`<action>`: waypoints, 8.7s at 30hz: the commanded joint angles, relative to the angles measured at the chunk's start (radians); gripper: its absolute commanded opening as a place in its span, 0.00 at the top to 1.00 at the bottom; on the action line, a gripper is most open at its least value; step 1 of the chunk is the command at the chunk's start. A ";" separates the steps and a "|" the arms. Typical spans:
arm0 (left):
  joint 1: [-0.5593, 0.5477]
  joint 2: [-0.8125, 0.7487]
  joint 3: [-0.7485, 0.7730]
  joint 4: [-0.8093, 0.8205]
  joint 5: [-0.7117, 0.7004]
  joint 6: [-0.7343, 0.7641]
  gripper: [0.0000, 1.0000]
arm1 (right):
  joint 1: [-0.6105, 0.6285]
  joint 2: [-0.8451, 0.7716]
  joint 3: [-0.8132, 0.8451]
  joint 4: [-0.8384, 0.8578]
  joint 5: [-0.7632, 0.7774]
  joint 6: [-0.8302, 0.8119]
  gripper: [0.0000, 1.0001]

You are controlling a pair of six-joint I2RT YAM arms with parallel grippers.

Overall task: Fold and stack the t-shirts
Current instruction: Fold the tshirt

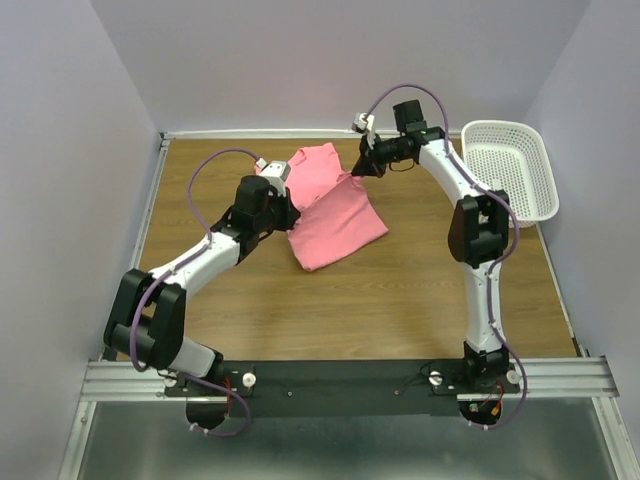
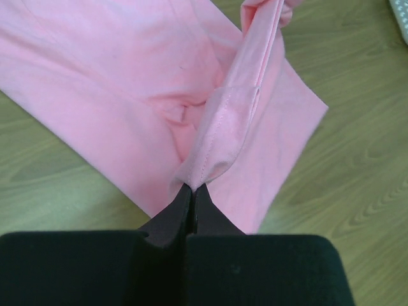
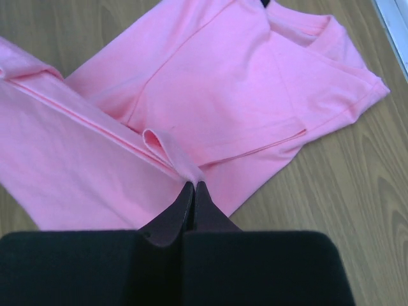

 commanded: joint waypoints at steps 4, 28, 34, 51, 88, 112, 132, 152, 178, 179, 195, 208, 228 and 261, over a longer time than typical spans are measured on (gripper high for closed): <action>0.067 0.171 0.110 0.036 0.112 0.070 1.00 | 0.016 0.114 0.139 0.104 0.142 0.221 0.99; 0.079 0.044 0.036 0.061 0.210 0.038 1.00 | 0.022 -0.075 -0.150 0.147 0.145 0.149 0.99; -0.008 -0.122 -0.069 0.059 0.281 -0.025 1.00 | 0.022 -0.325 -0.446 0.155 0.153 0.079 1.00; -0.183 -0.284 -0.272 0.115 0.142 -0.151 1.00 | 0.020 -0.586 -0.758 0.190 0.216 0.026 0.99; 0.110 0.133 0.042 0.165 -0.009 0.011 1.00 | 0.022 -0.275 -0.326 0.227 0.291 0.146 0.99; -0.169 -0.350 -0.258 0.193 0.189 -0.151 1.00 | 0.022 -0.955 -0.936 0.226 0.347 0.083 0.99; -0.160 -0.223 -0.197 0.159 -0.062 -0.122 1.00 | 0.023 -0.761 -0.841 0.241 0.344 0.049 0.99; 0.076 0.169 -0.001 0.260 0.045 -0.056 1.00 | 0.023 -0.275 -0.359 0.241 0.301 0.120 1.00; 0.149 0.239 0.015 0.263 0.049 -0.038 1.00 | 0.033 -0.106 -0.181 0.241 0.335 0.161 0.99; 0.151 0.240 0.015 0.262 0.049 -0.038 1.00 | 0.034 -0.101 -0.175 0.241 0.335 0.161 0.99; 0.183 0.282 0.093 0.222 -0.059 -0.041 0.41 | 0.063 0.057 0.021 0.266 0.409 0.256 0.66; 0.188 -0.174 -0.031 0.158 -0.216 -0.034 0.29 | 0.017 -0.164 -0.201 0.327 0.191 0.213 0.00; -0.344 -0.240 -0.286 -0.063 -0.371 -0.306 0.37 | 0.076 -0.436 -0.924 0.263 0.288 -0.701 0.18; -0.644 -0.021 -0.046 -0.371 -0.616 0.686 0.31 | -0.042 -0.318 -0.724 -0.101 0.119 -0.883 0.32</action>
